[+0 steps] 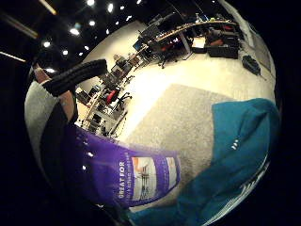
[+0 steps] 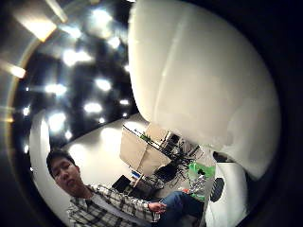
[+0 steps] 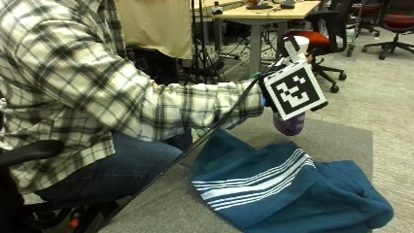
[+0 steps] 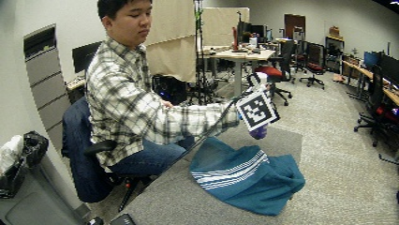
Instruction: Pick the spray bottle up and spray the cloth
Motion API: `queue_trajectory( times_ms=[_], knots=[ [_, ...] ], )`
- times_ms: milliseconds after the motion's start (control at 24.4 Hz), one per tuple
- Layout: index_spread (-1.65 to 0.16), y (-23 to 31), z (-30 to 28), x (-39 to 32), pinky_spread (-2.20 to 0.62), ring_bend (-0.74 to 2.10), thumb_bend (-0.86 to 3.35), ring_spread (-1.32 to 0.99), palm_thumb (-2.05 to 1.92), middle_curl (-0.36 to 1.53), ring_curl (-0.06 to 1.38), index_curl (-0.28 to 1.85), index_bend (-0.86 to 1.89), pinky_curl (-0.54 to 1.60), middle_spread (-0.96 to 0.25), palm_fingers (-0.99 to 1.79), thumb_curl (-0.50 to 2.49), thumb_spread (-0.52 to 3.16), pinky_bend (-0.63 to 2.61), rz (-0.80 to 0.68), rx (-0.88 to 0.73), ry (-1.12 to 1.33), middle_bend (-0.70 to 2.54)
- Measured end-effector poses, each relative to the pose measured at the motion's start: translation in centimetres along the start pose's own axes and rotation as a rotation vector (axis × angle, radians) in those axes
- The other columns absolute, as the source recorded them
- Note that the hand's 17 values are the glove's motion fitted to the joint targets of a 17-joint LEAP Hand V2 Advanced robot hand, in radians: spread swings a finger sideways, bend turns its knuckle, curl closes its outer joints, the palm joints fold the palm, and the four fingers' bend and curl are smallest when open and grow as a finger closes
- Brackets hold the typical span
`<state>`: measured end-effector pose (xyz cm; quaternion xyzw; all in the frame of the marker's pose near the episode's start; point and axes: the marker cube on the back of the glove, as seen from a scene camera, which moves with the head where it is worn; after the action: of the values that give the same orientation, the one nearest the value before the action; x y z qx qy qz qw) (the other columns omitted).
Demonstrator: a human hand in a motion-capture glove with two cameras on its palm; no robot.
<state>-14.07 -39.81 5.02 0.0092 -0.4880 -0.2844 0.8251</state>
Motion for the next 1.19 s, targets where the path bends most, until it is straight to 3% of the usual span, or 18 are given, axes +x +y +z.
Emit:
queue_trajectory(
  times_ms=[410,1189],
  knots=[
    [-0.29,1.8,3.8,2.4,-0.15,0.56,-0.03,-0.21,1.15,0.56,0.49,0.47,0.13,0.41,-0.14,1.16,0.78,0.23,0.55,0.044,-0.084,-0.032,0.44],
    [-0.28,1.9,4.1,2.7,-0.15,0.53,-0.03,-0.2,1.16,0.56,0.48,0.43,0.12,0.4,-0.14,1.11,0.77,0.28,0.56,0.071,-0.118,-0.032,0.41]
  ],
)
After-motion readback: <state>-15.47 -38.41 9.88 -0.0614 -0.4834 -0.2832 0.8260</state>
